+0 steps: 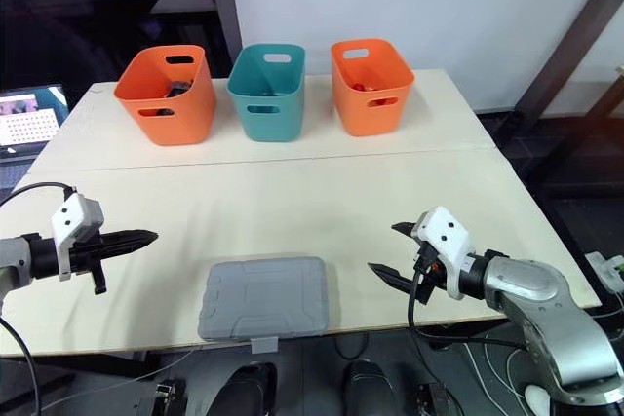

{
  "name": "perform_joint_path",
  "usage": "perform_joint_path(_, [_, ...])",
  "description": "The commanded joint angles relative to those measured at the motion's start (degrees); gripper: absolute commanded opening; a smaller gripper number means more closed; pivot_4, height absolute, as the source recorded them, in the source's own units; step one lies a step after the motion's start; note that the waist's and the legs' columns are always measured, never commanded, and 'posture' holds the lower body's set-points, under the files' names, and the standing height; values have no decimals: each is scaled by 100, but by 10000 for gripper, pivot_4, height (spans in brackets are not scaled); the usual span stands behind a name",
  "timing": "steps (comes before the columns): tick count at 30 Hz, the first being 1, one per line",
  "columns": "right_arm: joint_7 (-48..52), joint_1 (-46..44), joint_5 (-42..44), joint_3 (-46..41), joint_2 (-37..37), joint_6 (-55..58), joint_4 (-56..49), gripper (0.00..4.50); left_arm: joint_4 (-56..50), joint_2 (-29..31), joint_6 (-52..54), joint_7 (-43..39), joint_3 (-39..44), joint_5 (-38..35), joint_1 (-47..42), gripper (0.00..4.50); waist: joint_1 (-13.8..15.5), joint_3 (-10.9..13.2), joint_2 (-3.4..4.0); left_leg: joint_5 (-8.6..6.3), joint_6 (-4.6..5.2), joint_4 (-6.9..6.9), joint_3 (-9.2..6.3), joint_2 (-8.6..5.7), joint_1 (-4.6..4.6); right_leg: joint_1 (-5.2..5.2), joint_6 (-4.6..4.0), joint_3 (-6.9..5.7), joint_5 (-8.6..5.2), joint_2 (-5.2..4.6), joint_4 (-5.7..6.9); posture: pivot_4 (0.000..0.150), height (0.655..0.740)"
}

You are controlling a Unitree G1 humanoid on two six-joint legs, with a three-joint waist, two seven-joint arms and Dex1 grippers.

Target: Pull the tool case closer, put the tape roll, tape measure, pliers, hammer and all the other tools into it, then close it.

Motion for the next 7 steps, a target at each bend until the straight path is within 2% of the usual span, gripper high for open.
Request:
perform_joint_path(1, [-211,166,105,-150,100,-37,-288,44238,129,108,-176,-50,45,64,-122,0,14,13,22,4,7,-3,-69,-40,1,16,14,-13,-14,0,9,1500,7400])
perform_joint_path(3, [-321,330,174,-268,164,42,-291,44238,145,96,-183,-21,36,92,-154,0,92,16,29,12,9,-10,-141,-74,0,8,11,-10,-54,8,26,1500,7400])
perform_joint_path(7, [-479,667,122,-313,267,-122,-354,44238,277,138,-163,-36,-10,183,-225,0,168,16,29,13,5,-24,-84,-51,-3,3,-21,20,-49,15,25,1500,7400])
